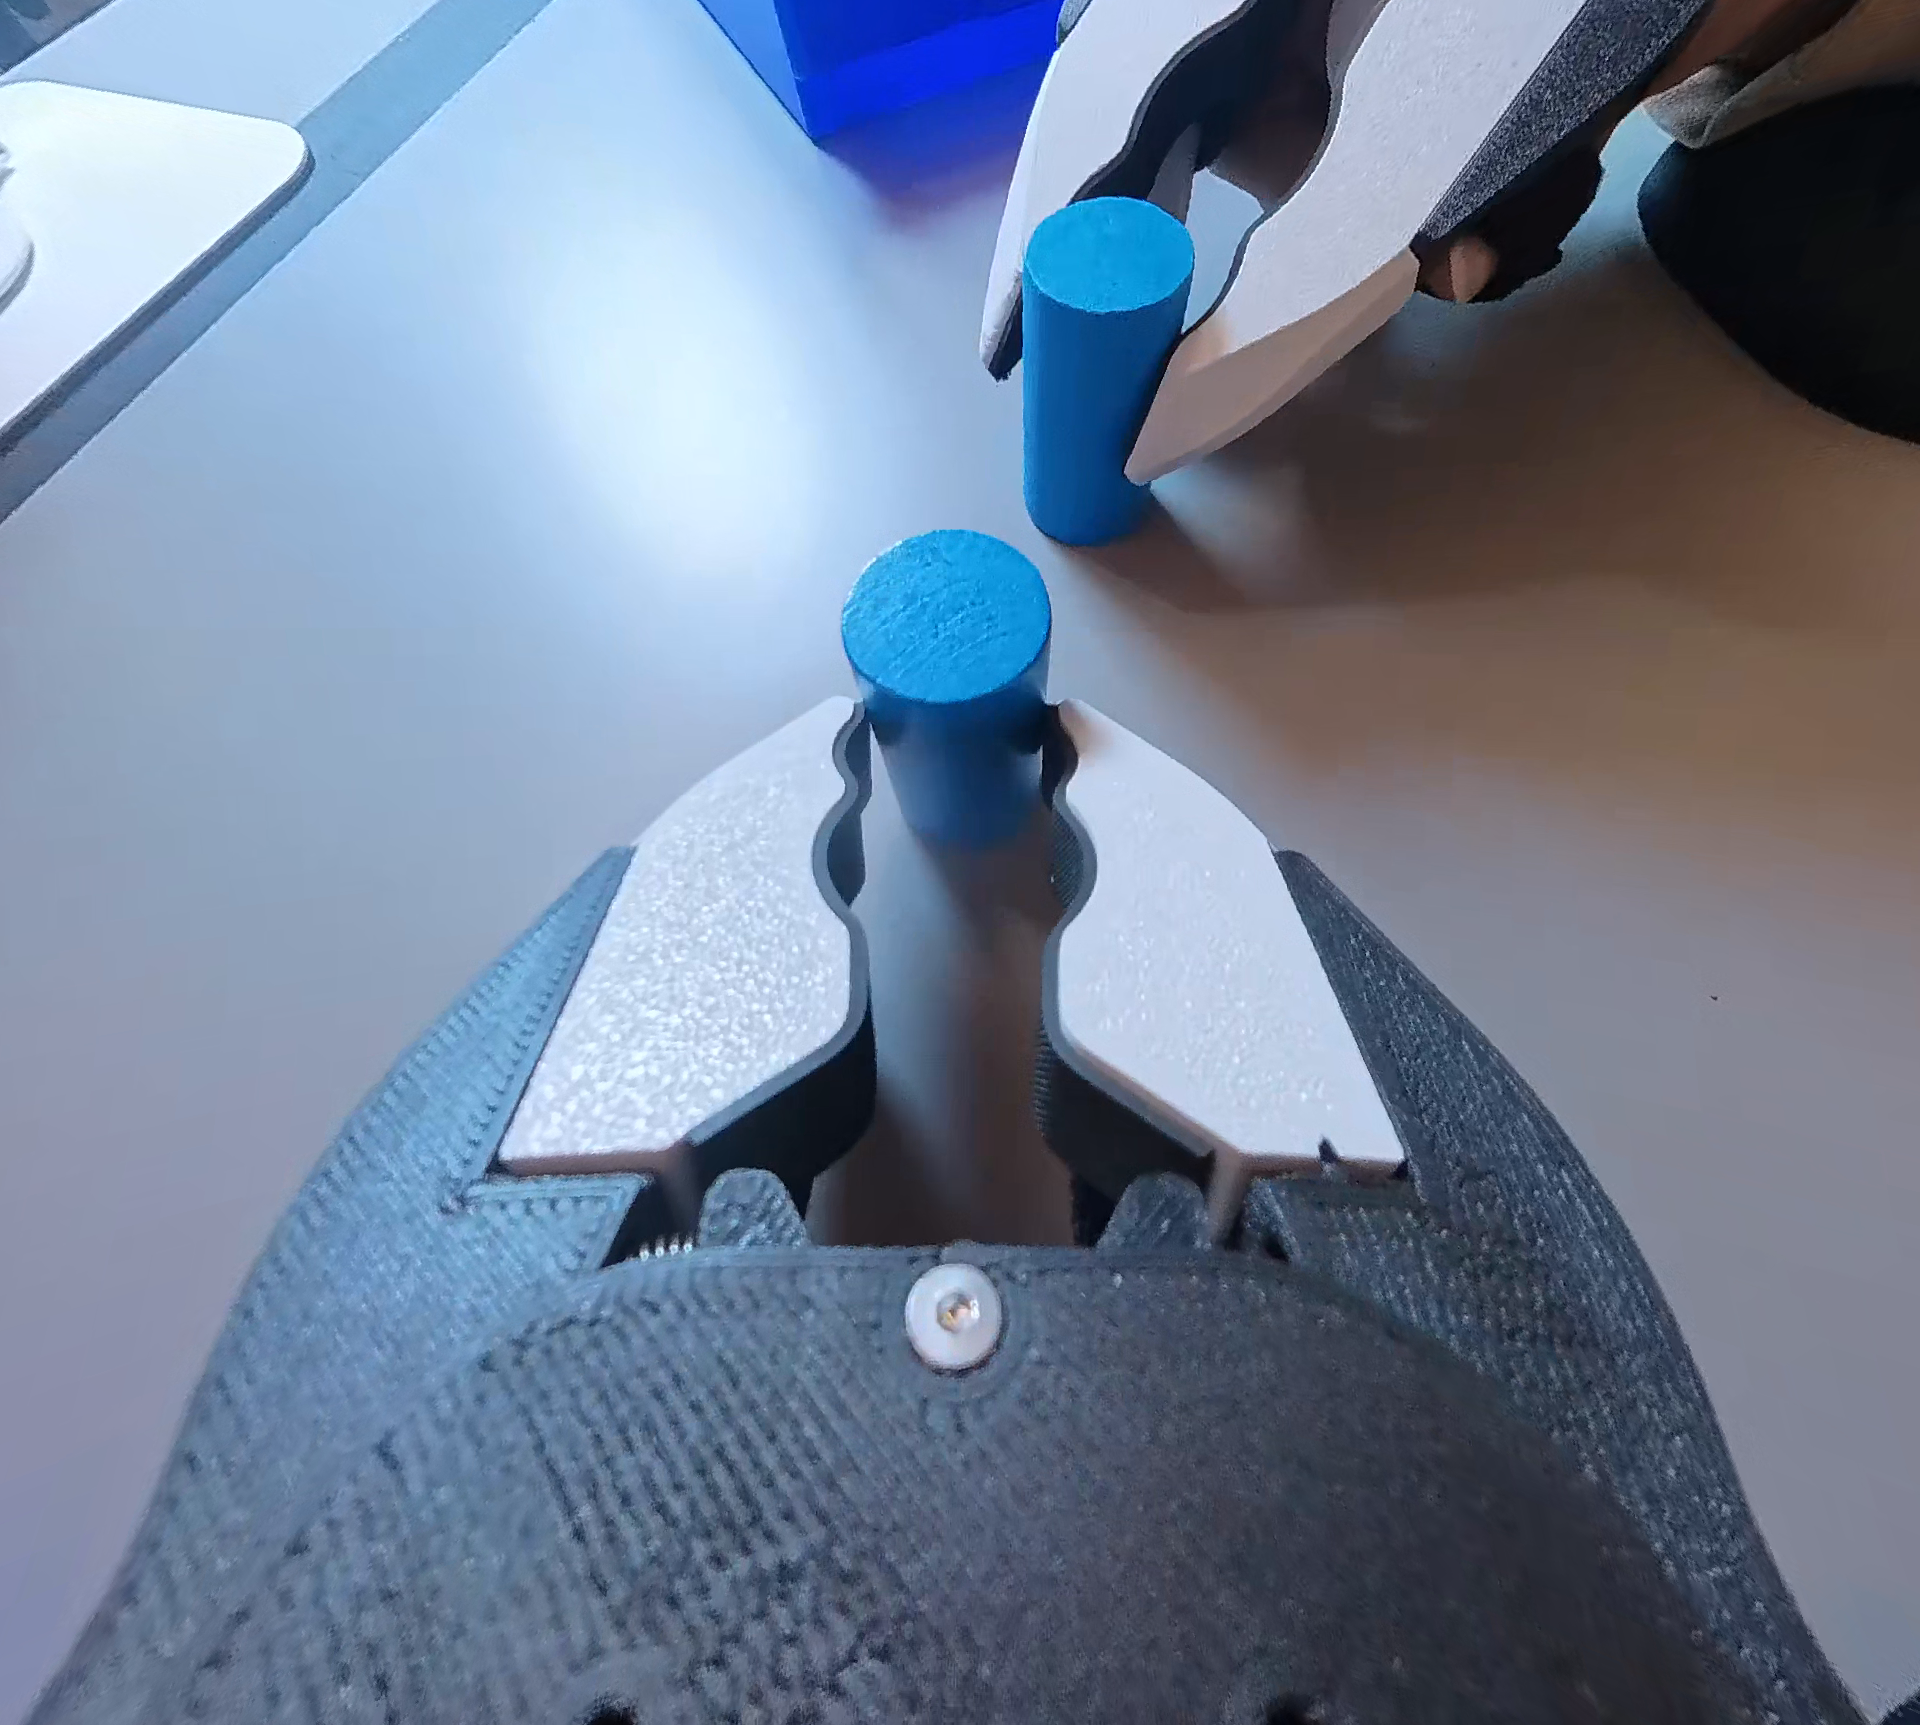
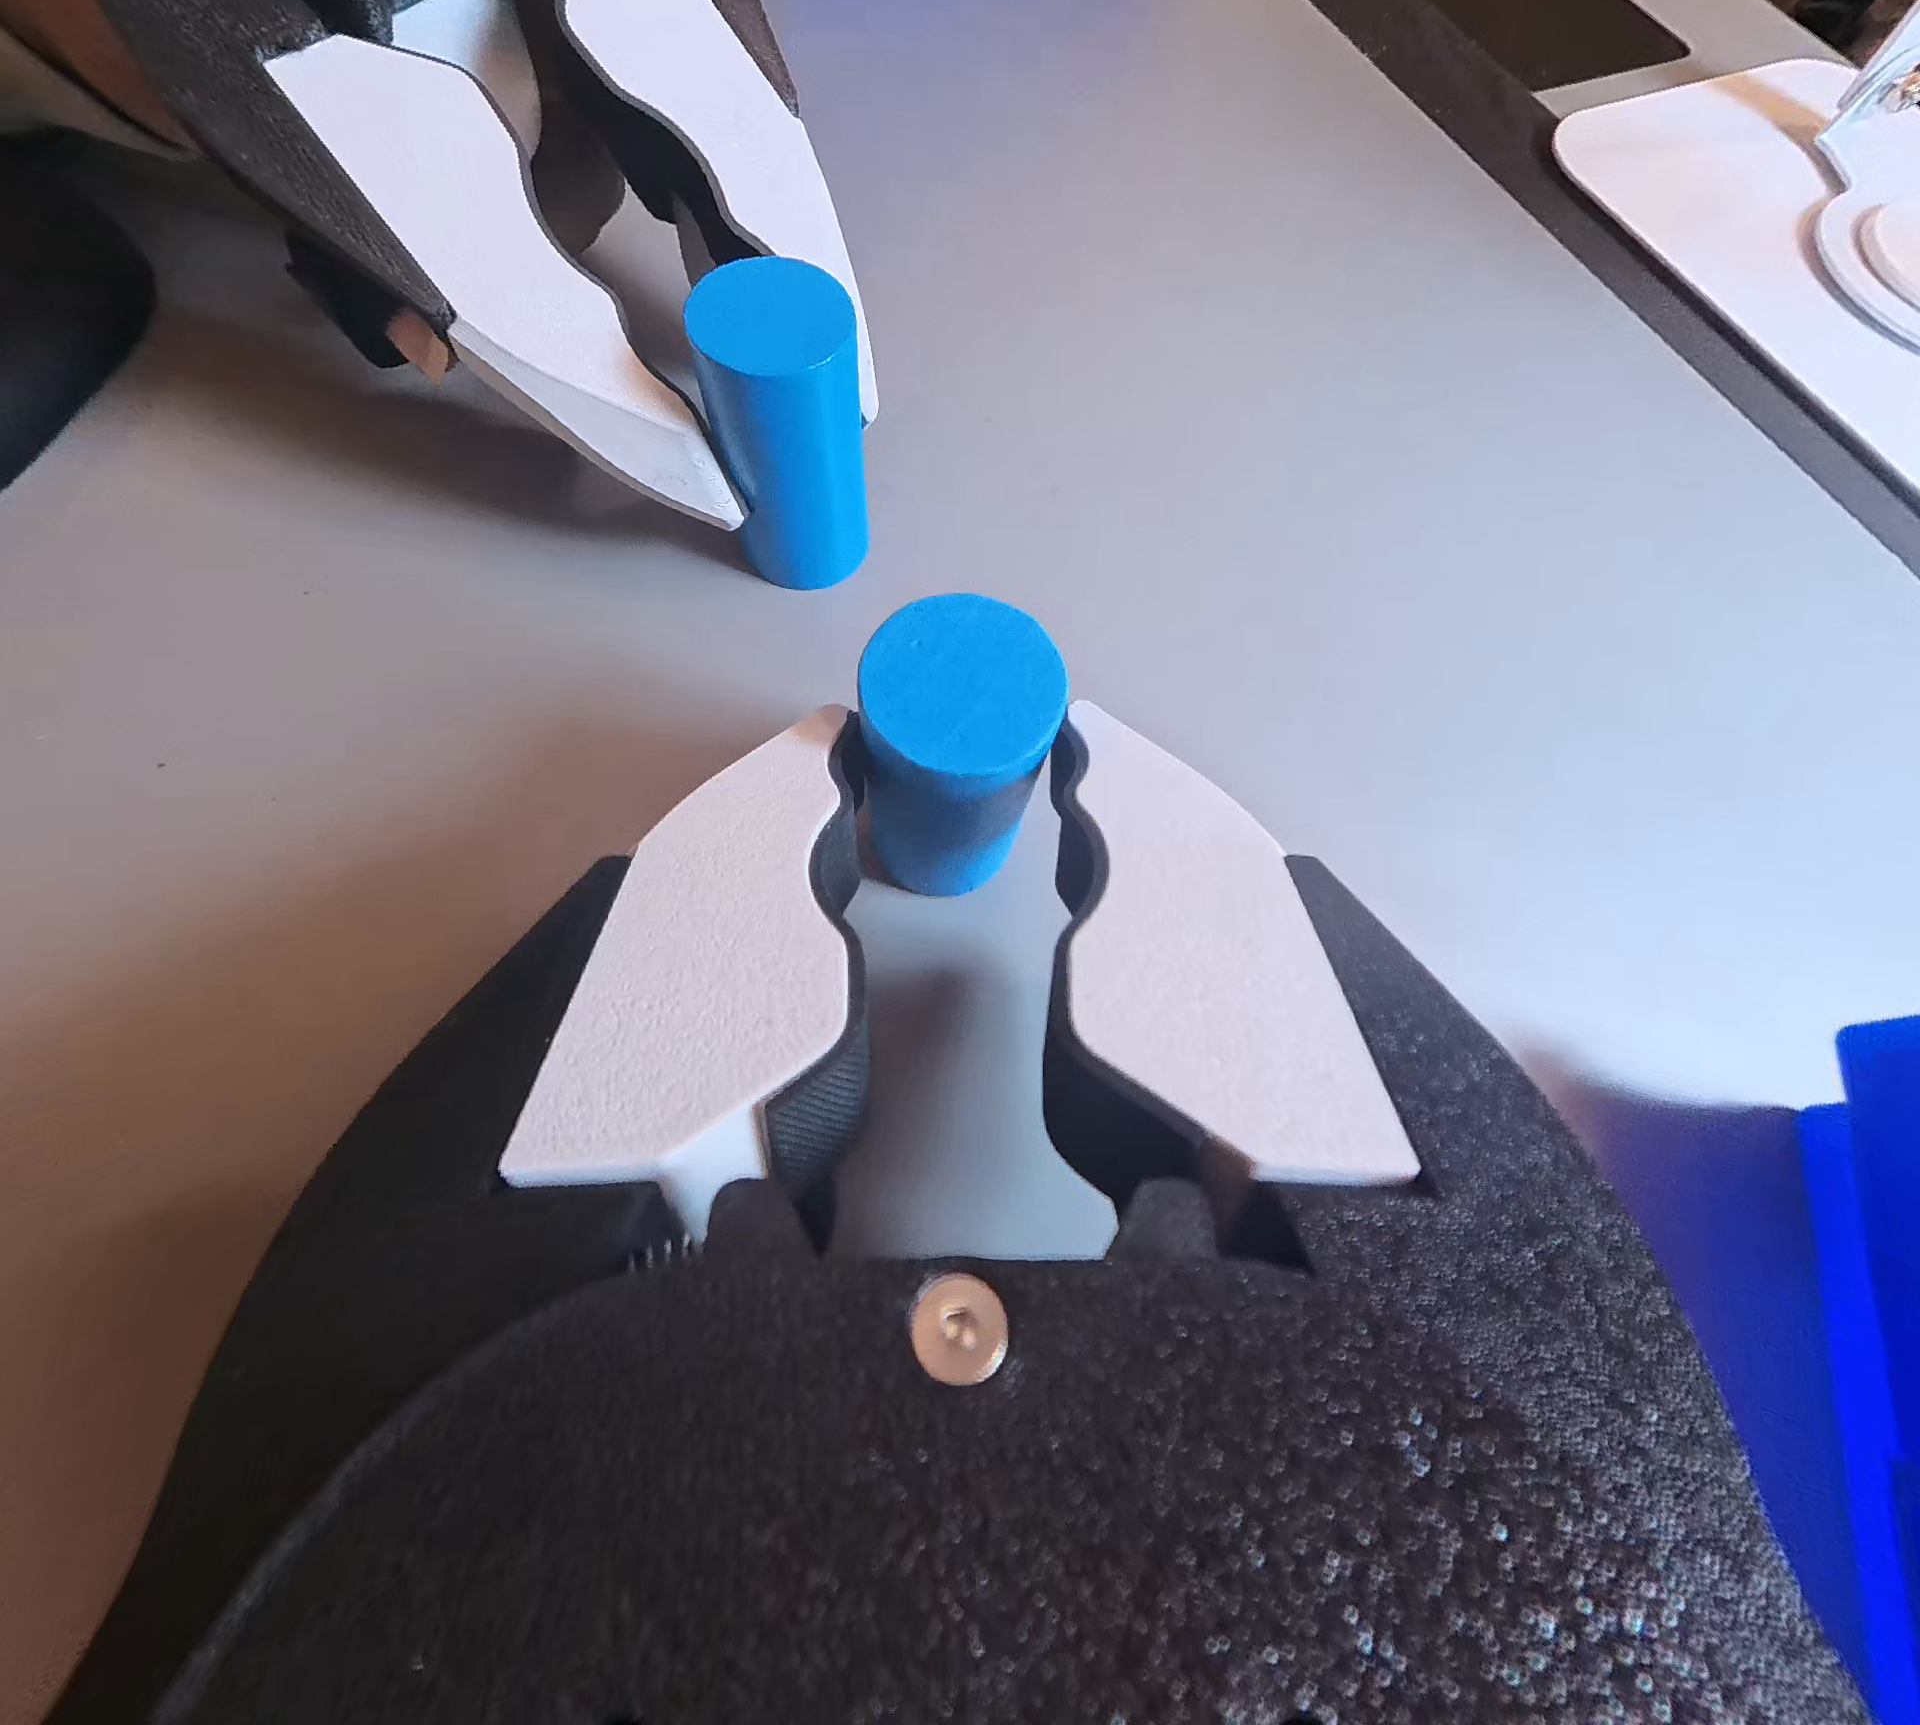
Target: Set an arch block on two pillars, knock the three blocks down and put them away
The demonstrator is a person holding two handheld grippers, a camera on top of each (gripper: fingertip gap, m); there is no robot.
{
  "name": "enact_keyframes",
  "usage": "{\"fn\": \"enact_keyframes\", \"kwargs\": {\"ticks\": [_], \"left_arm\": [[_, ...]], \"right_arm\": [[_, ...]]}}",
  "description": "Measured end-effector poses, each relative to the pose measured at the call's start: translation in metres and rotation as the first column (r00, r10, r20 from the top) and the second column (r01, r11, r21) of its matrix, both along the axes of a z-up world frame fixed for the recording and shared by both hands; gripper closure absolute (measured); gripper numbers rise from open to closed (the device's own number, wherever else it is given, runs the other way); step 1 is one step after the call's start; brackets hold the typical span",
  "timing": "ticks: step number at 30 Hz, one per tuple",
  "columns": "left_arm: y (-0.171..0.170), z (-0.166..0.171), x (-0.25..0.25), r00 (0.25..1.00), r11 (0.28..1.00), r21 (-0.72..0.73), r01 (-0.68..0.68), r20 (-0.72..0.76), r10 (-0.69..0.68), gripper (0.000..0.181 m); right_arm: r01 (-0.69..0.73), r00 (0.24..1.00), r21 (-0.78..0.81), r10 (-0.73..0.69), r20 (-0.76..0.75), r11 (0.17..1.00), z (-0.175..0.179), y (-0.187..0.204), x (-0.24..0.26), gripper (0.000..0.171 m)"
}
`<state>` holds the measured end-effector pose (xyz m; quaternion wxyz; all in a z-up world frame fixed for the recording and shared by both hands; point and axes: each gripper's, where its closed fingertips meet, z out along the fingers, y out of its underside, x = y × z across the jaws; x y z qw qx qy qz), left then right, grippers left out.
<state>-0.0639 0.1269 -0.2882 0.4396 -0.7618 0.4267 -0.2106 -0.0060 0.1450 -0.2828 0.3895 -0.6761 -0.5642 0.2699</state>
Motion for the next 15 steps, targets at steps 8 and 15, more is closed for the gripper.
{"fn": "enact_keyframes", "kwargs": {"ticks": [8, 15], "left_arm": [[0.0, 0.0, 0.0, 1.0, 1.0, 0.004, -0.001, 0.001, 0.001, 0.149], [0.0, -0.001, 0.0, 1.0, 1.0, 0.012, -0.004, -0.009, 0.004, 0.149]], "right_arm": [[-0.01, 1.0, 0.001, 0.01, 0.015, 1.0, -0.005, 0.0, -0.001, 0.131], [0.005, 1.0, 0.024, -0.006, 0.02, 1.0, 0.0, 0.001, 0.01, 0.133]]}}
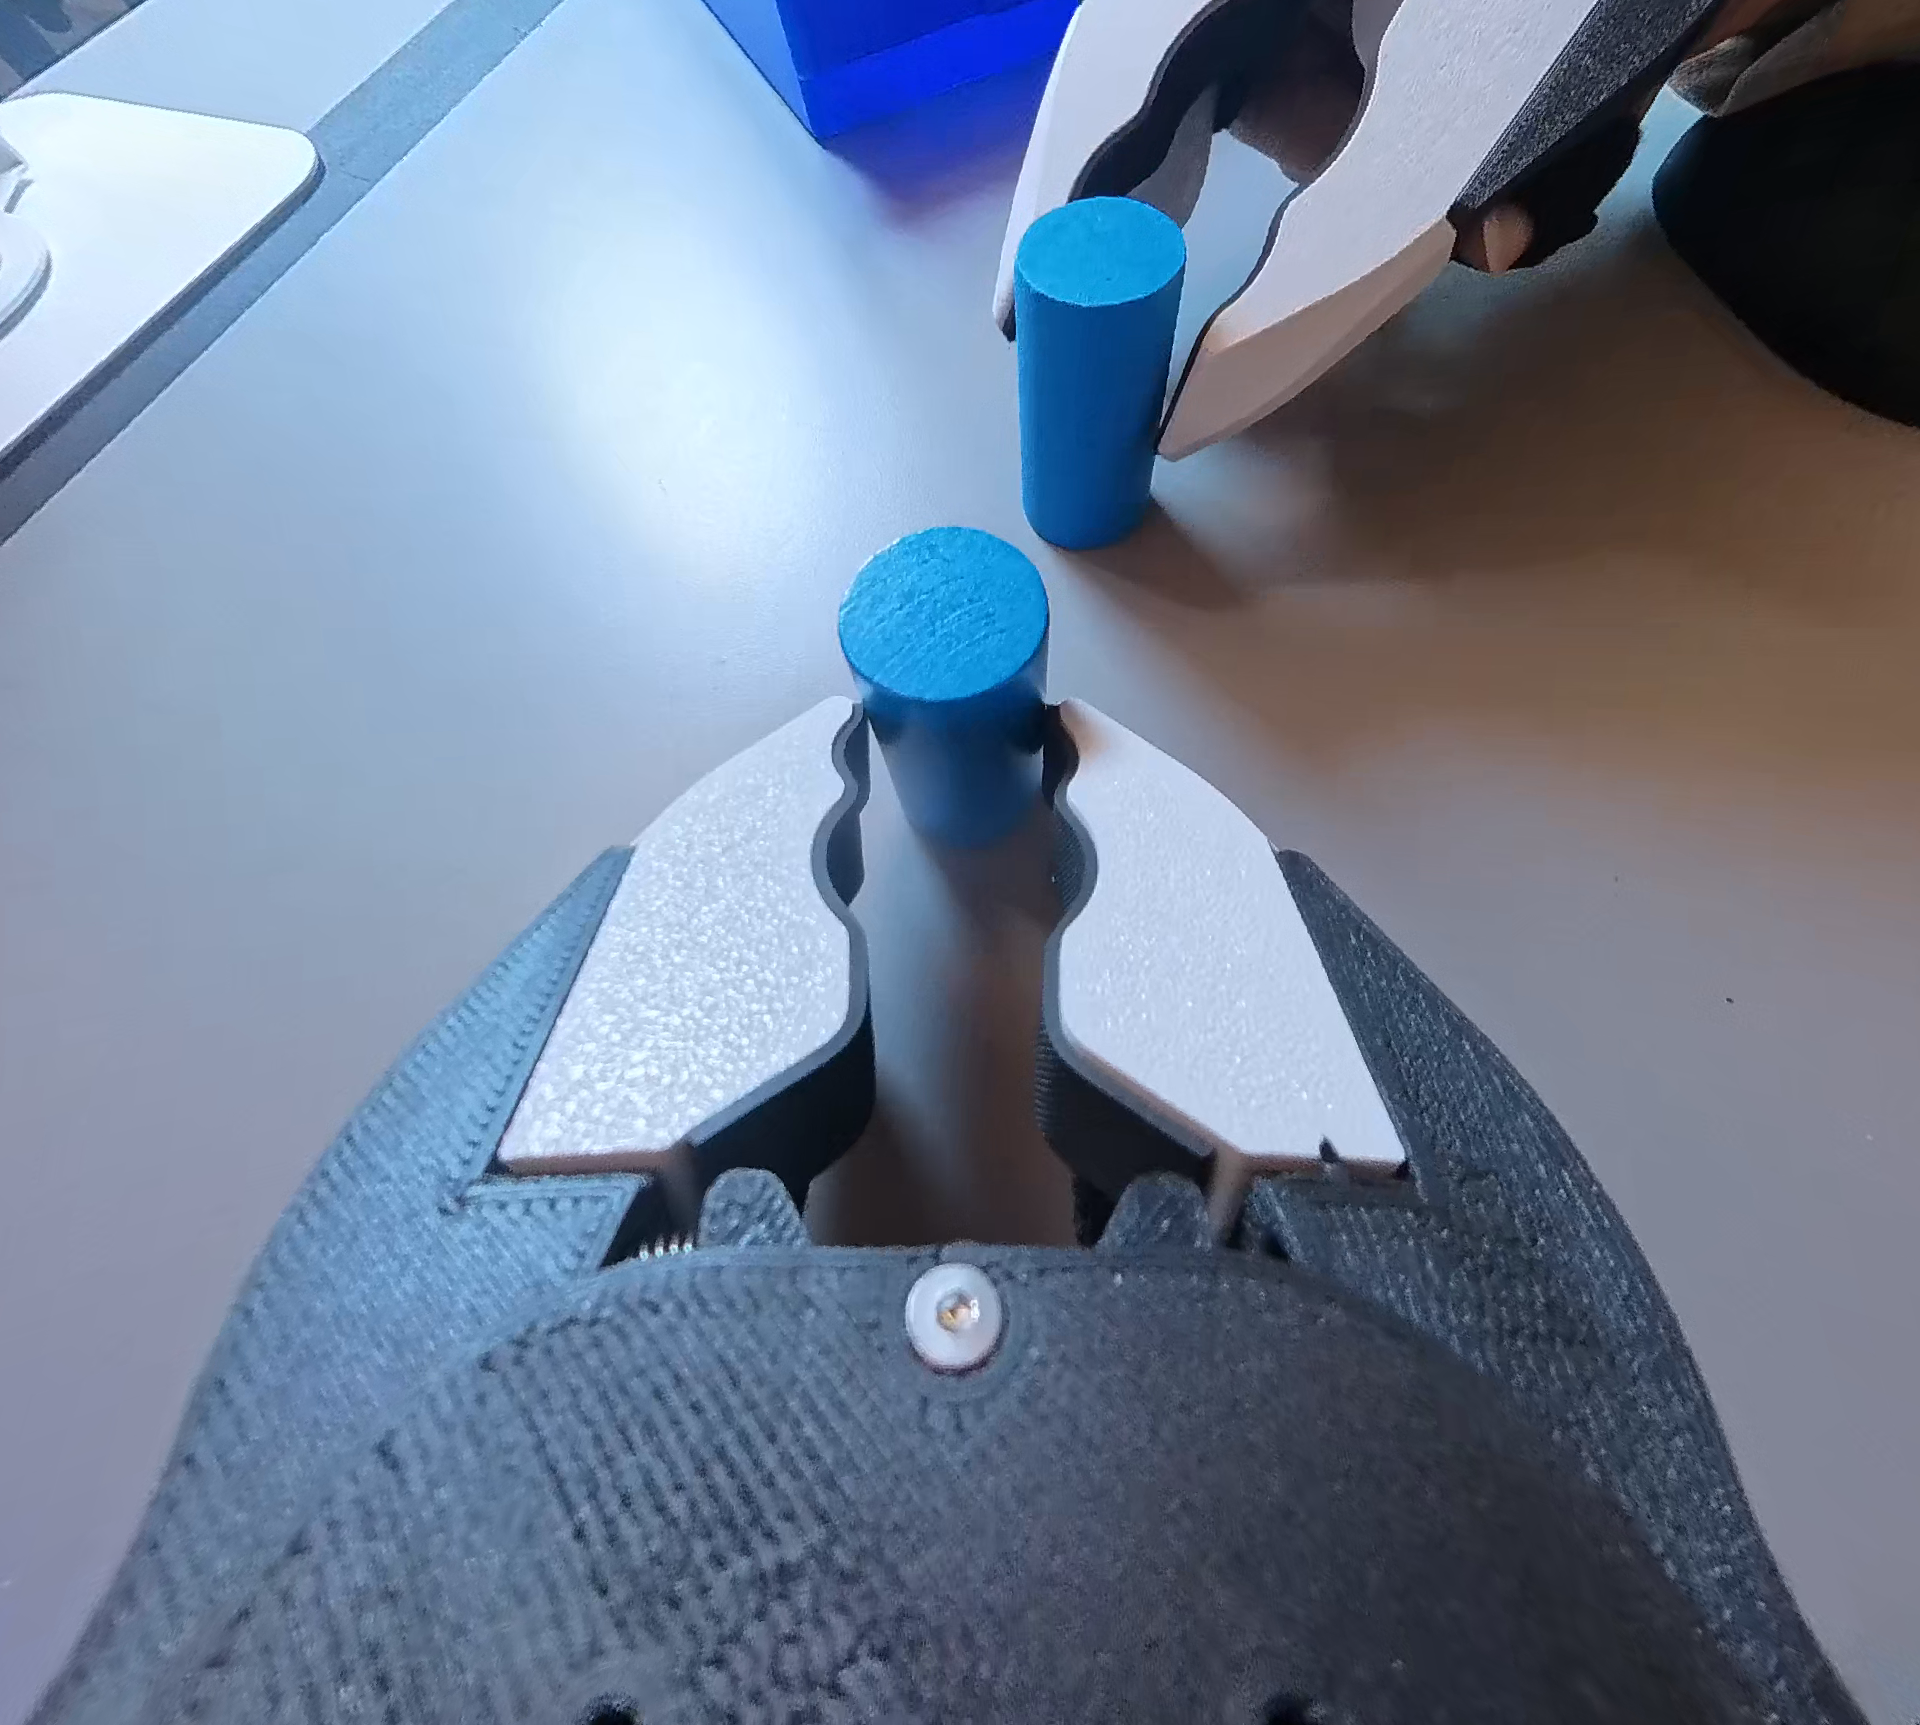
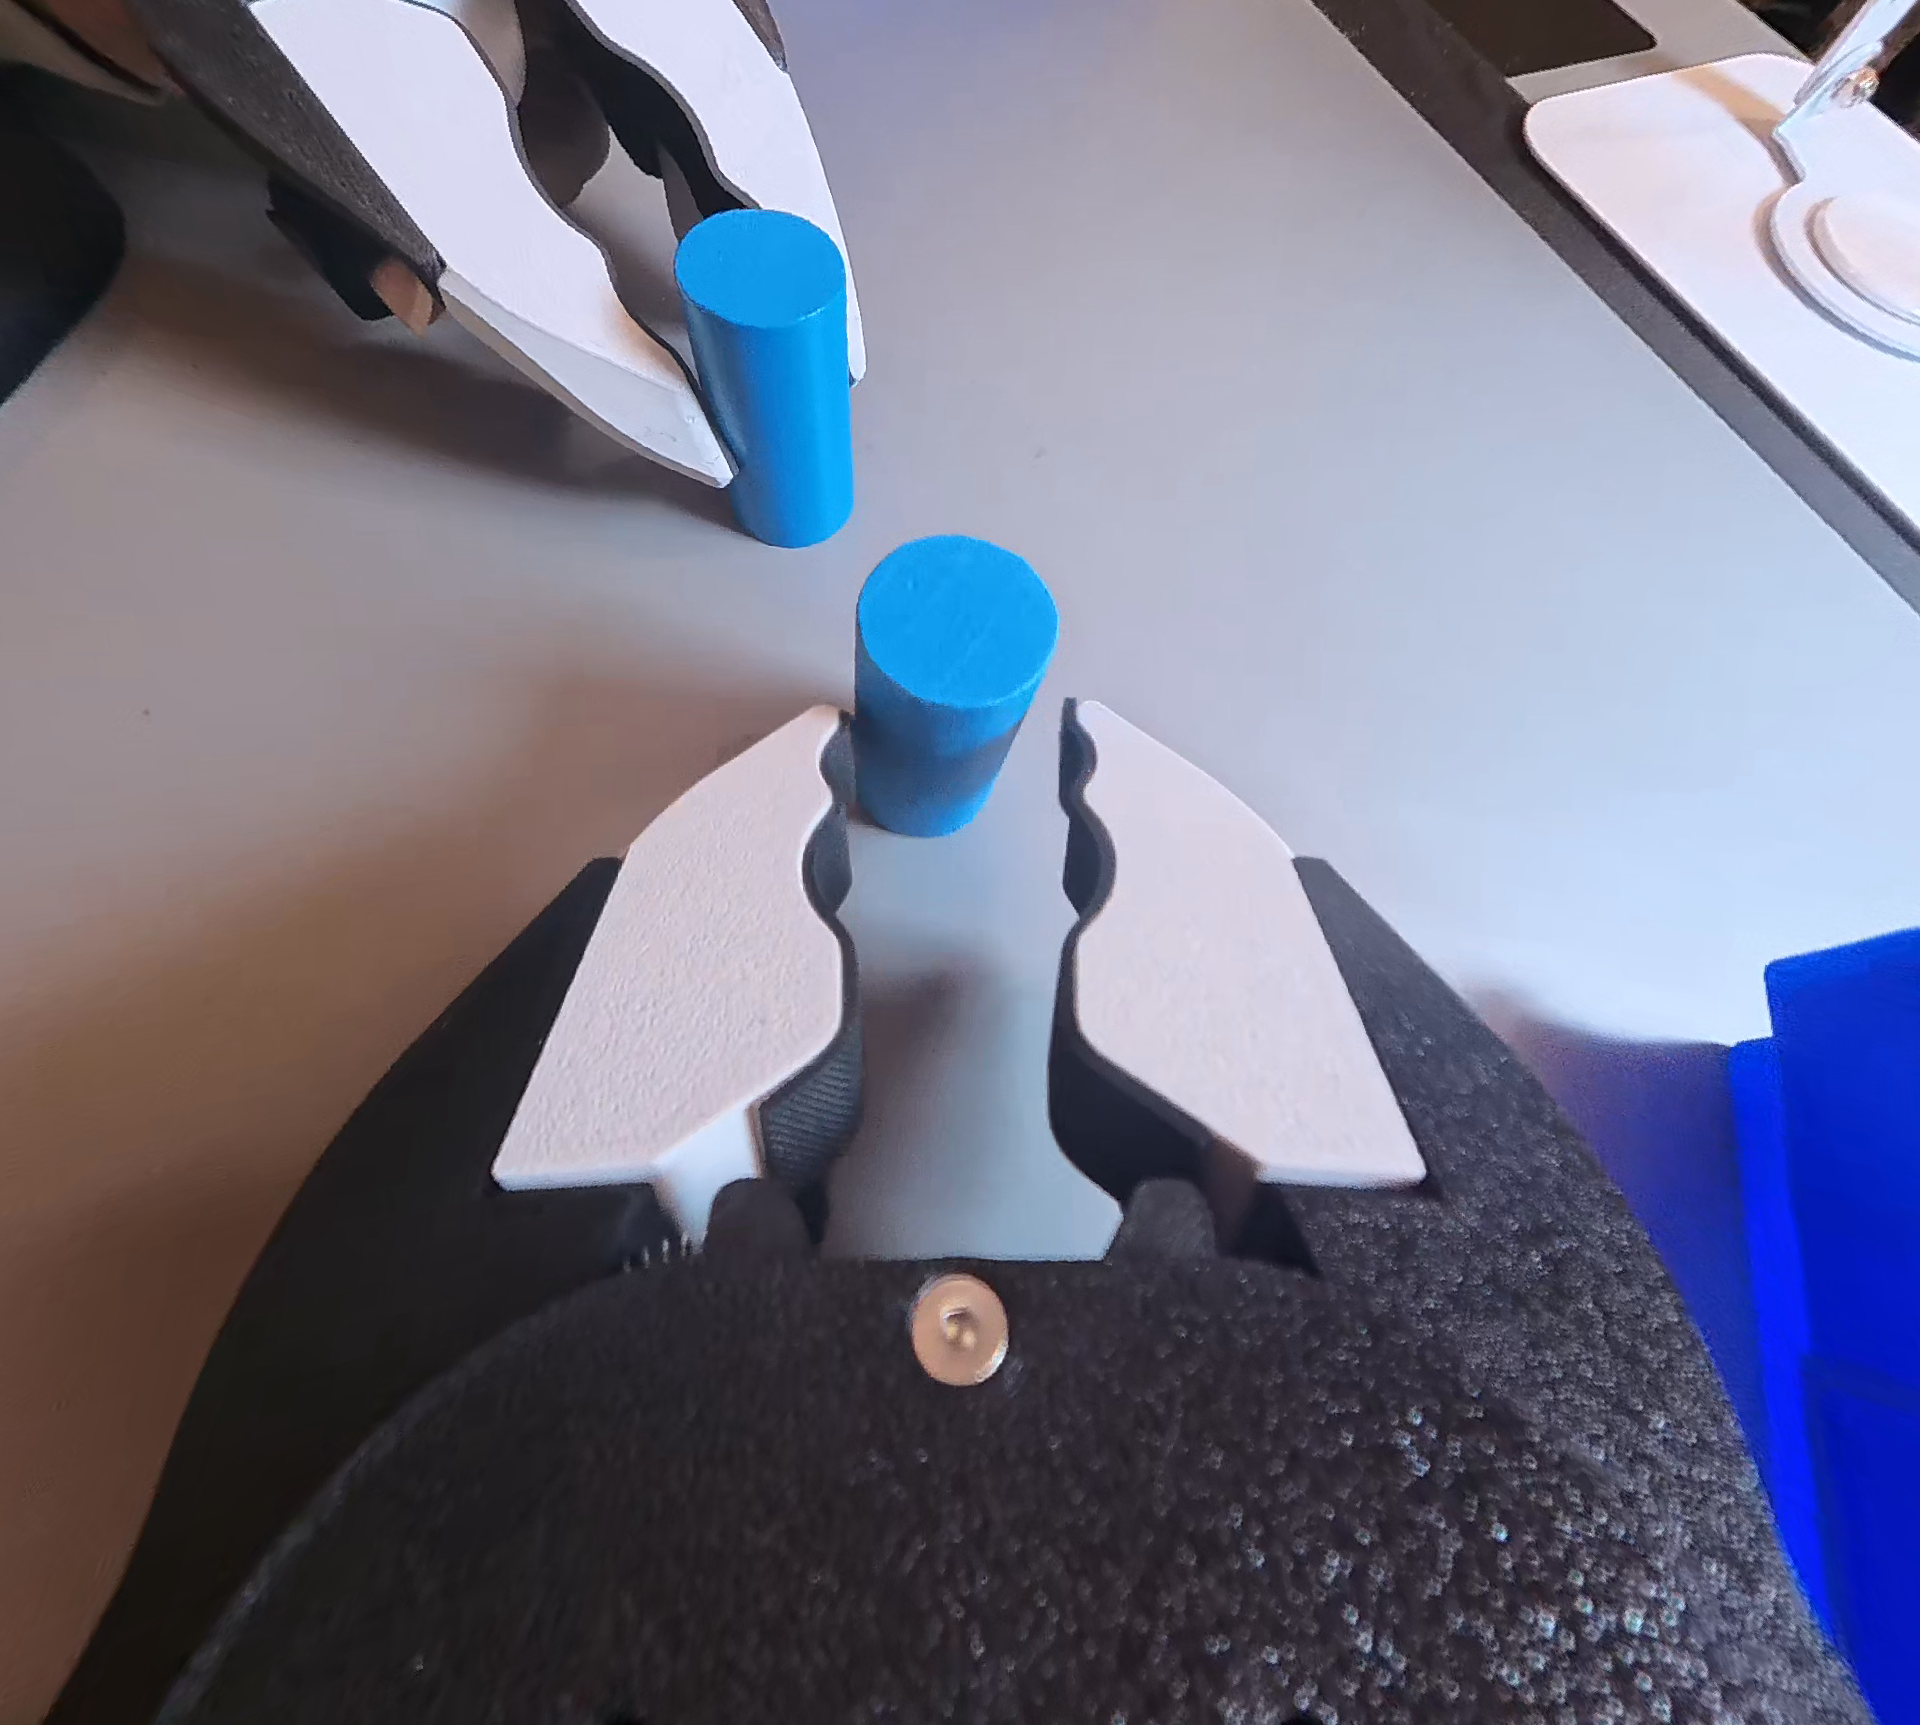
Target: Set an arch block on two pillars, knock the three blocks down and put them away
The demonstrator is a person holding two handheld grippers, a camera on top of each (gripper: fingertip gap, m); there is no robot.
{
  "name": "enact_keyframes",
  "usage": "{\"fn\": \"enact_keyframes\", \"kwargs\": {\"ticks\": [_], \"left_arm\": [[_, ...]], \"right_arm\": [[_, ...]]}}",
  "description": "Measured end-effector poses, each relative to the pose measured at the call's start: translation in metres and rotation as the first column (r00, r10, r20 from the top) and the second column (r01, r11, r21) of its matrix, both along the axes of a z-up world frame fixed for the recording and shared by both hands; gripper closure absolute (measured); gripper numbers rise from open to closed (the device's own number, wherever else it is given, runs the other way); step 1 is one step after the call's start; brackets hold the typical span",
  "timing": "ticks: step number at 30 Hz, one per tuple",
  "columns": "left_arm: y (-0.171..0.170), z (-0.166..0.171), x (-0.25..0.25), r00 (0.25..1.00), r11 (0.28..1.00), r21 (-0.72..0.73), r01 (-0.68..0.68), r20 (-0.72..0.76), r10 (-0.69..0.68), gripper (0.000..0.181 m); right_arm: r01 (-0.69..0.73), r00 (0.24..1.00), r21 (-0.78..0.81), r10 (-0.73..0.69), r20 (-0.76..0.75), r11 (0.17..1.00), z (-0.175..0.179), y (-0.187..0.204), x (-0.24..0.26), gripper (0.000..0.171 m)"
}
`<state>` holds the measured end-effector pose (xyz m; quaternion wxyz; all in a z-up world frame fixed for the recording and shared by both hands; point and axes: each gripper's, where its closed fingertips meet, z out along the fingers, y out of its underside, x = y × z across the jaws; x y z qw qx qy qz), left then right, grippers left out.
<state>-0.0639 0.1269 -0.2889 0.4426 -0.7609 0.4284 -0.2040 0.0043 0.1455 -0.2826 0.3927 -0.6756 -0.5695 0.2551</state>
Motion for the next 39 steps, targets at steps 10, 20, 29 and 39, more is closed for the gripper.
{"fn": "enact_keyframes", "kwargs": {"ticks": [10, 20, 29, 39], "left_arm": [[0.0045, -0.0015, 0.0029, 1.0, 1.0, -0.007, -0.008, -0.007, 0.008, 0.149], [0.0073, -0.0038, 0.0052, 1.0, 1.0, -0.012, -0.009, -0.024, 0.009, 0.149], [0.0081, -0.0038, 0.0058, 1.0, 1.0, -0.007, -0.011, -0.026, 0.011, 0.149], [0.0079, -0.0047, 0.0063, 0.999, 1.0, -0.004, -0.007, -0.035, 0.007, 0.148]], "right_arm": [[-0.007, 1.0, -0.007, 0.007, -0.005, 1.0, -0.0027, 0.001, -0.0015, 0.14], [-0.012, 1.0, -0.003, 0.012, -0.003, 1.0, -0.0049, 0.0005, -0.005, 0.14], [-0.017, 1.0, -0.007, 0.017, 0.0, 1.0, -0.0069, -0.0002, -0.0062, 0.139], [-0.016, 1.0, -0.011, 0.016, 0.003, 1.0, -0.0083, -0.0006, -0.0063, 0.138]]}}
